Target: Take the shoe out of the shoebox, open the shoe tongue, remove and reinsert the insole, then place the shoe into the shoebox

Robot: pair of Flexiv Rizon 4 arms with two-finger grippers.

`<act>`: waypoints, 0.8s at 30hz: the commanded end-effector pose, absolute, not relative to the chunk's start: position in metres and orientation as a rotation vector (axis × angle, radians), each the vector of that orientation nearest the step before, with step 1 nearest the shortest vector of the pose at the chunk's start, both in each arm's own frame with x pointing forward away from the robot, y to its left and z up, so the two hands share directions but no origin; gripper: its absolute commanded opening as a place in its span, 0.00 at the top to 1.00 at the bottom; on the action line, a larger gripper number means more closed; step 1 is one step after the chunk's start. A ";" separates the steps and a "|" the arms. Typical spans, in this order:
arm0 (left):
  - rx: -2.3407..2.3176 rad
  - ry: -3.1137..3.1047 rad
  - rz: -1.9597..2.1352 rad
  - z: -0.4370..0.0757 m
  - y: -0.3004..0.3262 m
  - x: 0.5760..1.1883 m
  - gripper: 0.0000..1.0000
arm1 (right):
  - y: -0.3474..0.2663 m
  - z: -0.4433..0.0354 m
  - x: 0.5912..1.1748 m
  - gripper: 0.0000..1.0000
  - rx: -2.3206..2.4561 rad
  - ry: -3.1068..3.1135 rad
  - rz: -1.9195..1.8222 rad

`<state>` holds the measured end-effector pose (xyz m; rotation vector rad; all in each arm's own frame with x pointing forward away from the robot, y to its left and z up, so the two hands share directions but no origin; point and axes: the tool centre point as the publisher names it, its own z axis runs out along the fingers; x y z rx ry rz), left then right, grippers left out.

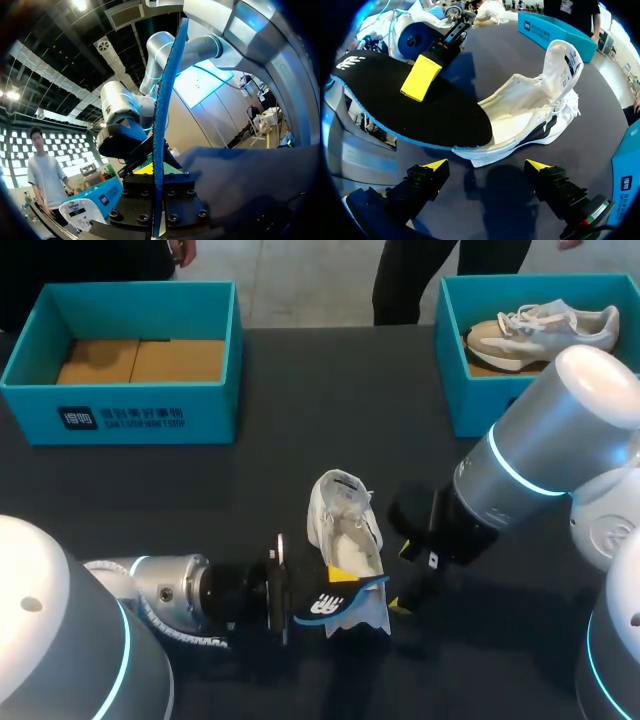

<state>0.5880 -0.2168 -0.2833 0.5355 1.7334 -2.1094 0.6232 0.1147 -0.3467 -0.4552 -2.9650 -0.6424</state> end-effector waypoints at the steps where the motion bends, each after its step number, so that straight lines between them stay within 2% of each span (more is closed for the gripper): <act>1: 0.522 1.737 -2.103 -0.287 -0.218 0.588 1.00 | 0.116 -0.347 0.622 0.00 -0.458 -2.969 -0.639; 24: 0.477 1.766 -2.083 -0.296 -0.218 0.600 1.00 | 0.116 -0.347 0.622 0.00 -0.458 -2.969 -0.639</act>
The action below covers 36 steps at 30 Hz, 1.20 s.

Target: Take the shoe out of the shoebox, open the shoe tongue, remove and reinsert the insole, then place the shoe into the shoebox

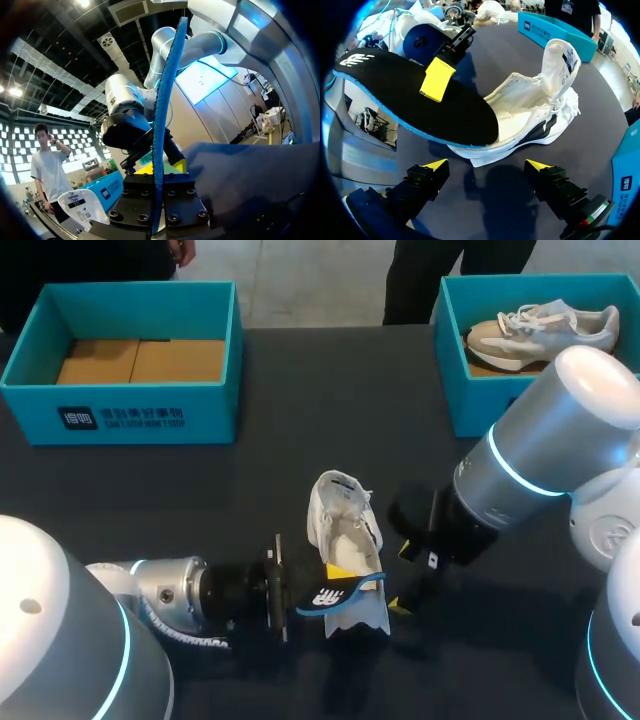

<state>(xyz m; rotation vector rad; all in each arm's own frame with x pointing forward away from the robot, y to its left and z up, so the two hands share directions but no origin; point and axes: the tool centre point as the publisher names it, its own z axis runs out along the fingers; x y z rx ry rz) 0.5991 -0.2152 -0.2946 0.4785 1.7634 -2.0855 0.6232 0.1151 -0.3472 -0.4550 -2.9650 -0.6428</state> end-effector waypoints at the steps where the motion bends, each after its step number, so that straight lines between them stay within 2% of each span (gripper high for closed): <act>1: 0.476 1.766 -2.082 -0.296 -0.218 0.600 1.00 | 0.116 -0.347 0.622 0.00 -0.458 -2.969 -0.639; 36: 0.489 1.815 -2.024 -0.307 -0.215 0.607 1.00 | 0.116 -0.347 0.622 0.00 -0.458 -2.969 -0.639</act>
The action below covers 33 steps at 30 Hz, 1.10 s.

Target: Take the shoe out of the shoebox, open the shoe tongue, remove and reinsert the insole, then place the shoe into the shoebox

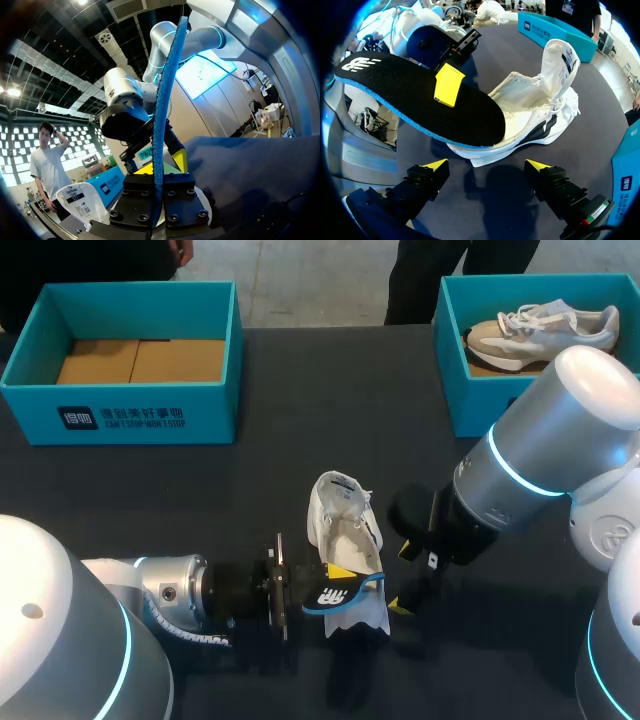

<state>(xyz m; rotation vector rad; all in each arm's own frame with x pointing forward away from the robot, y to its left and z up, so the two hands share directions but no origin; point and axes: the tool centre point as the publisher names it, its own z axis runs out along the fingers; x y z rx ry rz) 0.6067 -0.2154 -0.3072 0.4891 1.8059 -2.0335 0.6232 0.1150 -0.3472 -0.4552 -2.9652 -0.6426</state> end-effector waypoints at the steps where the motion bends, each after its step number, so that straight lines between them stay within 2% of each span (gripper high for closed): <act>1: 0.490 1.818 -2.019 -0.307 -0.214 0.607 1.00 | 0.116 -0.347 0.622 0.00 -0.458 -2.969 -0.639; 33: 0.496 1.887 -1.913 -0.323 -0.215 0.624 1.00 | 0.116 -0.347 0.622 0.00 -0.458 -2.969 -0.639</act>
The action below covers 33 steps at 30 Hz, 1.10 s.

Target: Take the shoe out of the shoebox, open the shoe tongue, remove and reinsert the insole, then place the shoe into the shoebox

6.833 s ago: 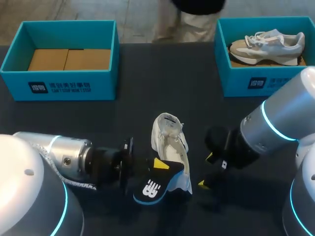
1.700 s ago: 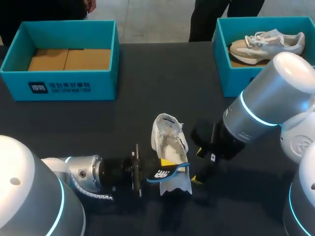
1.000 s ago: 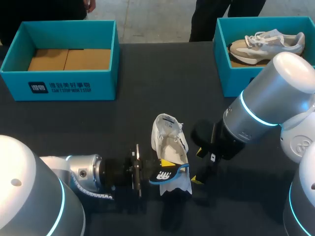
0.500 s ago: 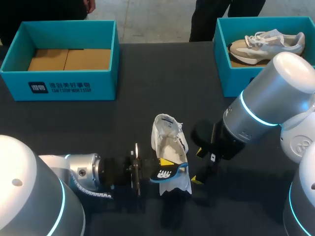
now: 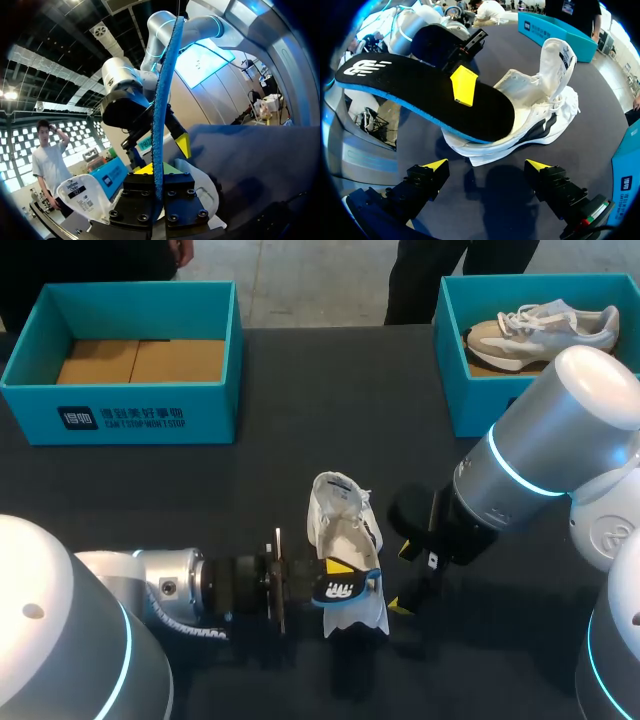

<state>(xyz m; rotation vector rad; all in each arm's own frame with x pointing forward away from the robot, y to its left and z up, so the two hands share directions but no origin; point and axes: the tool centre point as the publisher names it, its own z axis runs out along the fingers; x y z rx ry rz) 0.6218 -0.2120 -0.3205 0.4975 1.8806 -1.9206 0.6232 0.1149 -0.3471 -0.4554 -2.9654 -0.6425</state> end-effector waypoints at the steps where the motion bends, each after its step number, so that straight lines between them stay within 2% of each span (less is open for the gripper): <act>1: 0.498 1.891 -1.911 -0.324 -0.215 0.624 1.00 | 0.116 -0.347 0.622 0.00 -0.458 -2.969 -0.639; 33: 0.555 1.956 -1.755 -0.343 -0.212 0.632 1.00 | 0.116 -0.347 0.622 0.00 -0.458 -2.969 -0.639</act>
